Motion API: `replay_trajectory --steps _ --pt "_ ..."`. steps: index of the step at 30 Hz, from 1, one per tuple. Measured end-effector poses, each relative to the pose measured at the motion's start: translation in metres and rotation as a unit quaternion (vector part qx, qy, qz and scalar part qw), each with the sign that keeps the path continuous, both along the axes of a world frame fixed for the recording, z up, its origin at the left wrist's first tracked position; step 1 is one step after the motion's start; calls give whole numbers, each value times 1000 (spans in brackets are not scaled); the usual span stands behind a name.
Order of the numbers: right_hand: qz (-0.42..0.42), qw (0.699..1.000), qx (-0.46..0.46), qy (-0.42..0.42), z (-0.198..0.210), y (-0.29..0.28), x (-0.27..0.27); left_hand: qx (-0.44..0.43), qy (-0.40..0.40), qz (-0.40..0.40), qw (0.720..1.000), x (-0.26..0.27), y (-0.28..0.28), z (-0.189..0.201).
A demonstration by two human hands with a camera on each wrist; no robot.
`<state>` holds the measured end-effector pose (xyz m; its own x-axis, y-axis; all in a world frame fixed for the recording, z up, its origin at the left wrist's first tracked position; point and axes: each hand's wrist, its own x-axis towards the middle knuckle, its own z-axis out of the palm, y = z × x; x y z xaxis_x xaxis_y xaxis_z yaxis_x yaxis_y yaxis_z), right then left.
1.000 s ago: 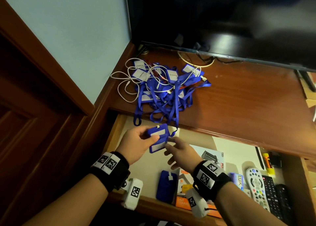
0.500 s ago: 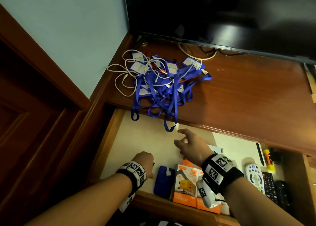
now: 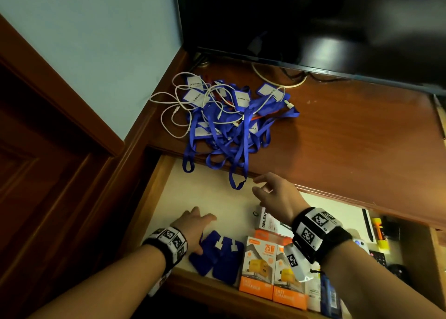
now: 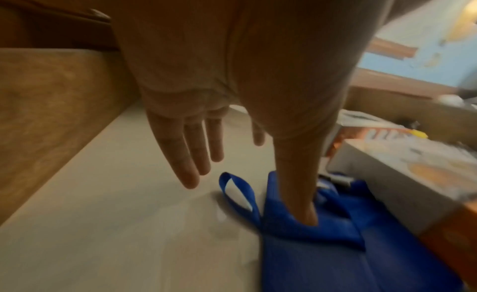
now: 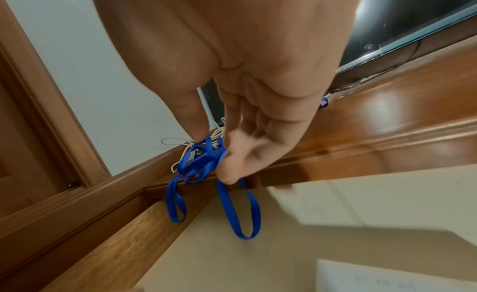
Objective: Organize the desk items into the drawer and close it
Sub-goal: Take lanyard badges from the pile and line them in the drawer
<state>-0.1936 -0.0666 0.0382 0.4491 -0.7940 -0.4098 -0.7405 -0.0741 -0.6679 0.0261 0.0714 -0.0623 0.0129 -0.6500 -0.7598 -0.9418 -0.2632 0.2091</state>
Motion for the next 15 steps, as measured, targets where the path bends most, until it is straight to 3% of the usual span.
replay_trajectory --steps 2,5,10,15 --pt "-3 1000 -17 -9 -1 -10 3 7 7 -85 996 -4 2 -7" --pt "-9 999 -40 -22 5 -24 11 18 4 -149 989 -17 -2 -13" --pt "-13 994 -95 -46 14 -42 17 23 -35 -92 995 -8 -7 -14" --pt "-17 996 -85 -36 25 -51 25 25 -42 -34 998 1 -7 -20"
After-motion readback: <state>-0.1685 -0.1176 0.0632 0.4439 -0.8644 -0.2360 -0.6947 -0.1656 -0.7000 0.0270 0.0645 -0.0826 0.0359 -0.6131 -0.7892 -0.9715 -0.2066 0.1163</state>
